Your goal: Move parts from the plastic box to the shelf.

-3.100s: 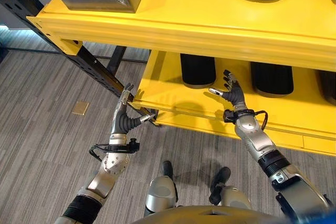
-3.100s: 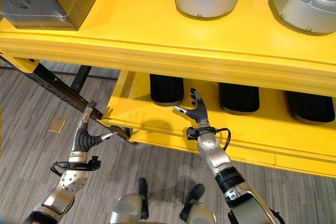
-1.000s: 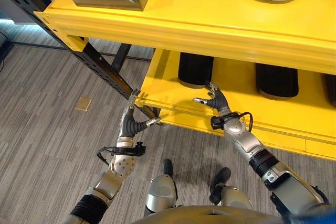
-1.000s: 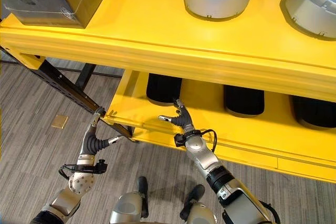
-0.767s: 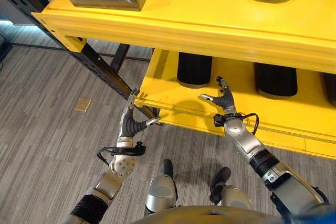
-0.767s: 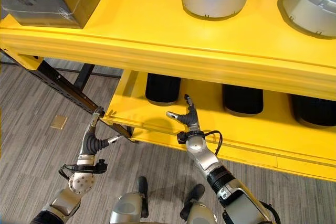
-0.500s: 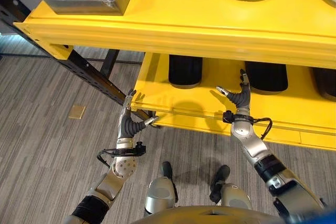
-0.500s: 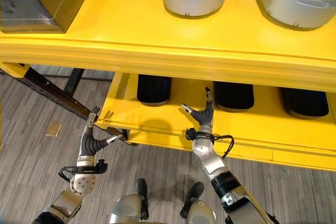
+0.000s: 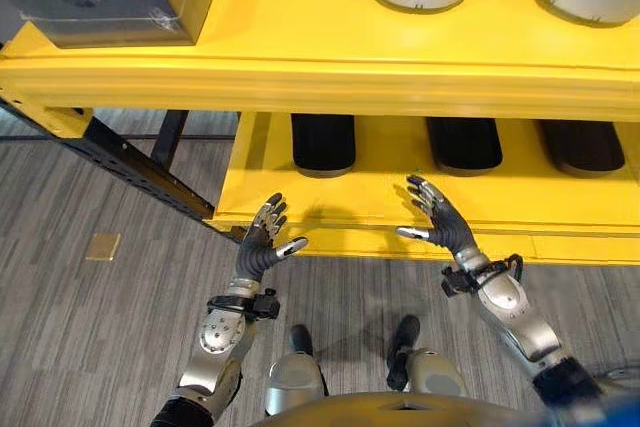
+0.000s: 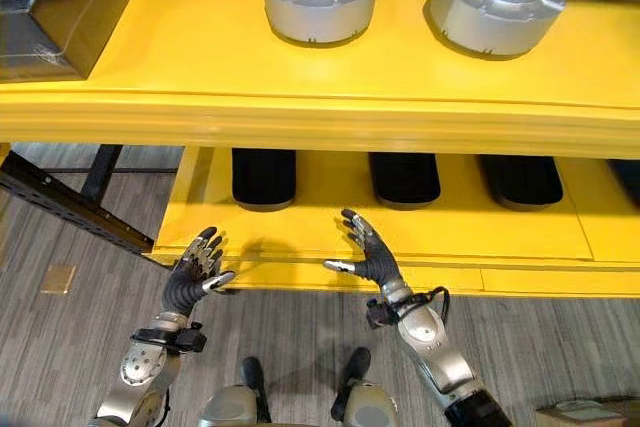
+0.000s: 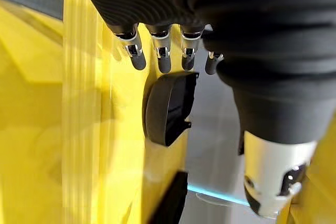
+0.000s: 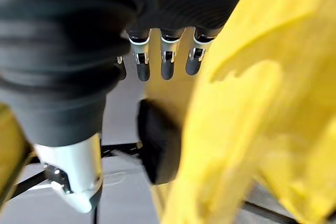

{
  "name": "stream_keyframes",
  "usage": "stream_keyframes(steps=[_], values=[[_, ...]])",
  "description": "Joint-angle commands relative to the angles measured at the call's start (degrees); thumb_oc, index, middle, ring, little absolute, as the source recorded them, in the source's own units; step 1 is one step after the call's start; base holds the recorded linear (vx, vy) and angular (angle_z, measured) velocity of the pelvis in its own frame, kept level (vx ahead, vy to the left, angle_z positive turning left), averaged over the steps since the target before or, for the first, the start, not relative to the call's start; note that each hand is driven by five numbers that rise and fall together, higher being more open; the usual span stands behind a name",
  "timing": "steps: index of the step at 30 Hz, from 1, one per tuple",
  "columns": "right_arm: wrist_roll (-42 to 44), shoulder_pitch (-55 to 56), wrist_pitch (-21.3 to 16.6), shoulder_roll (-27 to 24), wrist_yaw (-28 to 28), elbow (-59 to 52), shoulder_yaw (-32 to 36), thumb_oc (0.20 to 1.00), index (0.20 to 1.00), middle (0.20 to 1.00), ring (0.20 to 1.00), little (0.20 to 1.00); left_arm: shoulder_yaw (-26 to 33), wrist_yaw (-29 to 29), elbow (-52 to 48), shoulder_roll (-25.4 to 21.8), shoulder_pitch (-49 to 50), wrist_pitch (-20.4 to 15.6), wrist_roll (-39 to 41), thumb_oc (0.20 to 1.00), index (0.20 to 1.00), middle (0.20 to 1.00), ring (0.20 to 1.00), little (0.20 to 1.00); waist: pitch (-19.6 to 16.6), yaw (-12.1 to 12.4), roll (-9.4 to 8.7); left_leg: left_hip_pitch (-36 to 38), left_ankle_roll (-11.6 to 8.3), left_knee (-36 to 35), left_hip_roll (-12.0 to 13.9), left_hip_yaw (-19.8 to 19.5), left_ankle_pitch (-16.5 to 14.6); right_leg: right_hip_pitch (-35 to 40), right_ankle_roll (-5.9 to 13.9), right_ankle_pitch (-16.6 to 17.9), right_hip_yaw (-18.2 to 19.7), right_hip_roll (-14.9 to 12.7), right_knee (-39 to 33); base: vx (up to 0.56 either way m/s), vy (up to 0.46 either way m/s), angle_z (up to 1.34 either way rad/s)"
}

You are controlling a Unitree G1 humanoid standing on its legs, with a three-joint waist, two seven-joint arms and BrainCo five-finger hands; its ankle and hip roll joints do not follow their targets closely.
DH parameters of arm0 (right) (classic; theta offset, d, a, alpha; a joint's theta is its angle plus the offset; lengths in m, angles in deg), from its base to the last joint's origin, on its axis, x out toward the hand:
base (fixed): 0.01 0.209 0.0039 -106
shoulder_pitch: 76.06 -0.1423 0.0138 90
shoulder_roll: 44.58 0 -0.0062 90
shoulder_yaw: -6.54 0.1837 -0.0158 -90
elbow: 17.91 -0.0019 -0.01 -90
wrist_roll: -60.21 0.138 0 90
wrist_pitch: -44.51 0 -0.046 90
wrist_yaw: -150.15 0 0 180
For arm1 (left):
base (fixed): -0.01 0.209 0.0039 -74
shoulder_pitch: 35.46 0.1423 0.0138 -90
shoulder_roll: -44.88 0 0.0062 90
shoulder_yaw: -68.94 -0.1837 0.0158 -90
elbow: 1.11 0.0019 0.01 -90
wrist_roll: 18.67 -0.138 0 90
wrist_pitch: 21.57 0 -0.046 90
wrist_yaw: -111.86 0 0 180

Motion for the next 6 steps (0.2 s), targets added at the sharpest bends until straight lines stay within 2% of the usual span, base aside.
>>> stream_keyframes(steps=[1,6], values=[[3.5,-1.1,-1.3,-1.0,-3.3,-2.3,1.6,1.000,1.000,1.000,1.000,1.000,1.3,6.0,-4.8,-2.0,1.5,-2.7,3.7,1.000,1.000,1.000,1.000,1.000,-2.1,-0.5,-1.33,-0.6,0.44,1.2,-1.3,1.8,0.8,3.1,6.91,-0.8,3.0,-3.3,0.0,-0.02,-0.011,-0.06],[3.6,1.0,-2.5,-1.4,-6.8,-0.3,3.6,1.000,1.000,1.000,1.000,1.000,2.3,13.5,-4.6,-2.7,2.8,-1.5,5.6,1.000,1.000,1.000,1.000,1.000,-3.0,-1.2,-1.46,0.2,0.67,0.6,-1.6,2.4,0.7,3.2,7.15,0.0,3.4,-3.2,-0.9,-0.01,-0.004,-0.07]])
